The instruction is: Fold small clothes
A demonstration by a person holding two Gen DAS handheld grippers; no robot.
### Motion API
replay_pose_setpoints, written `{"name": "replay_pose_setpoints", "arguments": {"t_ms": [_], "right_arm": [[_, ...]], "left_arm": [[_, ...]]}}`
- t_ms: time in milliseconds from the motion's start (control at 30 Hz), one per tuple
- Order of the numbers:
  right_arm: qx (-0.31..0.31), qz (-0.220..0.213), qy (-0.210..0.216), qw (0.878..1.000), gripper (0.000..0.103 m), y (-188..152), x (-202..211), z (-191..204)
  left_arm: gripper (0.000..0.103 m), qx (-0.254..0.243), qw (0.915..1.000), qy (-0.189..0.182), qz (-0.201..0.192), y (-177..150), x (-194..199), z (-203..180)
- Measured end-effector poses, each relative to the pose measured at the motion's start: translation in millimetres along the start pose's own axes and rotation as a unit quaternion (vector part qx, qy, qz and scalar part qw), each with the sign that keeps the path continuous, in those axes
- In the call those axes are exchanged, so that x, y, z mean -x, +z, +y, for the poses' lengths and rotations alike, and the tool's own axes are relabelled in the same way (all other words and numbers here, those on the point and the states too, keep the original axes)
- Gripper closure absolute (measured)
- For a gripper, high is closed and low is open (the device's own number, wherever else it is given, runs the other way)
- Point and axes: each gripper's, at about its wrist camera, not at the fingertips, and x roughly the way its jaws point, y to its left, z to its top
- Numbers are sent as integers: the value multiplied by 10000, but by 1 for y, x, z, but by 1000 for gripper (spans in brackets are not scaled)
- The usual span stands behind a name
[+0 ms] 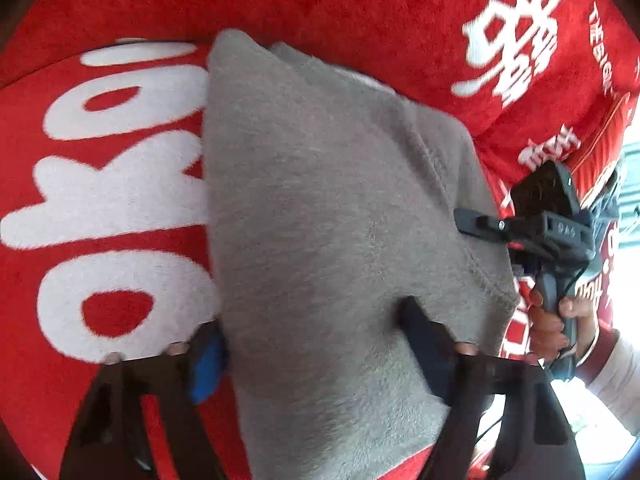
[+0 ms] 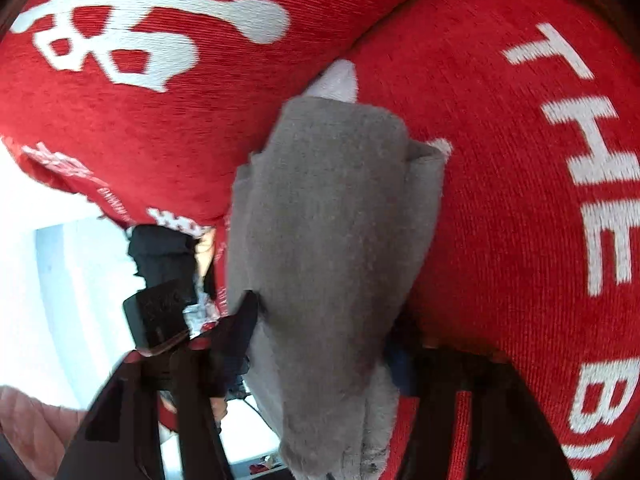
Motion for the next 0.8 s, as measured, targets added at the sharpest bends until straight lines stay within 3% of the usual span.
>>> {"name": "replay_pose_setpoints", "arguments": {"t_ms": [100, 367, 567, 800], "right_arm": [[-67, -198, 4, 9998, 68, -6, 2, 7], [-330, -415, 475, 9975, 69, -30, 10, 36], [-261, -289, 591, 9975, 69, -57, 8, 74], [-204, -98, 869, 9960, 68, -96, -28, 120]], "left_arm": [[53, 167, 9993, -303, -129, -1, 14, 10], [55, -114, 9952, -919, -321, -11, 56, -2], [55, -83, 9941, -963, -499, -35, 101, 9], [55, 82, 9960, -580, -673, -69, 150, 49]]}}
